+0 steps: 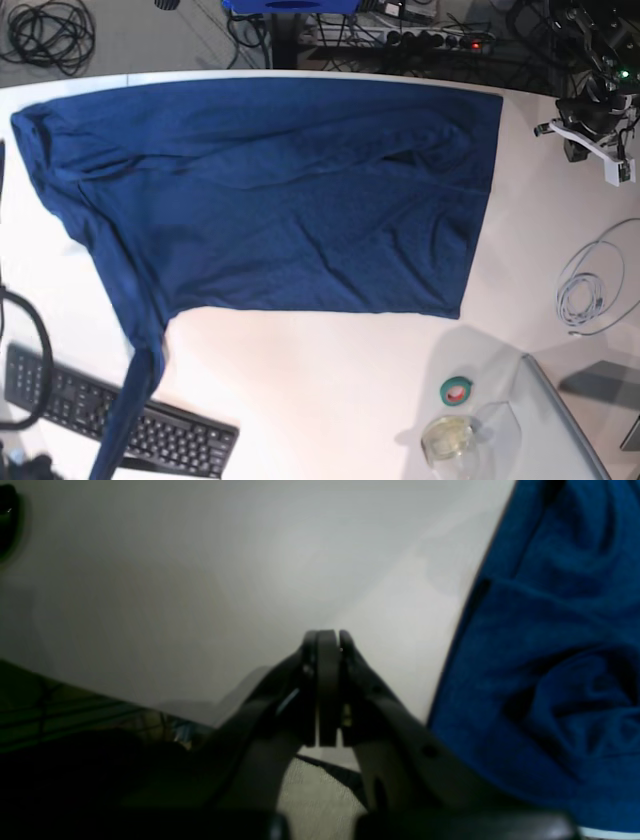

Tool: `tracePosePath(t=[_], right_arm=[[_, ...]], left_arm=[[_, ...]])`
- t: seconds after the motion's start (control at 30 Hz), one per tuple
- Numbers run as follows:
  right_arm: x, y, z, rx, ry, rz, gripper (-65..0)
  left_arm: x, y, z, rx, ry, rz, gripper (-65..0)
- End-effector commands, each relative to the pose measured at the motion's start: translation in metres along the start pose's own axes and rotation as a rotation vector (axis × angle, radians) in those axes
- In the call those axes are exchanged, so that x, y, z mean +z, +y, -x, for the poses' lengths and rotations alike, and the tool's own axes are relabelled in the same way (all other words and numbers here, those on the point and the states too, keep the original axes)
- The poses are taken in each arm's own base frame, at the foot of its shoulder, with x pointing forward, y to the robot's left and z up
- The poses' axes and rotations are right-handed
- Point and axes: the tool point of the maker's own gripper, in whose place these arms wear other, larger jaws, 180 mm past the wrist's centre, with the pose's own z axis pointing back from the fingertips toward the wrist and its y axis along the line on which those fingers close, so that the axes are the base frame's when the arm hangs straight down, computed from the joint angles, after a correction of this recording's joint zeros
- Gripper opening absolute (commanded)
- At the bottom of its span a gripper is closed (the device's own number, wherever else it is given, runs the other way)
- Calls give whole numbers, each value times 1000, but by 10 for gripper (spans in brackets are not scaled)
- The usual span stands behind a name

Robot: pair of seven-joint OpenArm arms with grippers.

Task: Layout the t-shirt on the table in an organized manner, then fold the t-shirt properly
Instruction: 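Release the sleeve and bring the right gripper over the shirt body, then sweep the right gripper across the shirt middle to flatten it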

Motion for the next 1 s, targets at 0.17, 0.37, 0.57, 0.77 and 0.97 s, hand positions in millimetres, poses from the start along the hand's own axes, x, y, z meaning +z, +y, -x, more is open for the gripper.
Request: tracePosePath(t=[0.17, 0.37, 0.57, 0.77, 0.97], right_arm=[[35, 28, 14, -6, -61, -28, -650], [63, 67, 44, 11, -141, -100, -650], [66, 98, 80, -74, -126, -162, -650], [75, 164, 110, -59, -95, -325, -650], [105, 262, 132, -6, -76, -589, -650]], left_arm=[[3, 6, -12, -18, -38, -12, -650], [3, 7, -11, -17, -33, -12, -650], [-2, 12, -2, -8, -3, -11, -650], [-5, 18, 4, -5, 19, -13, -650], [-18, 16, 10, 34, 40, 4, -650]])
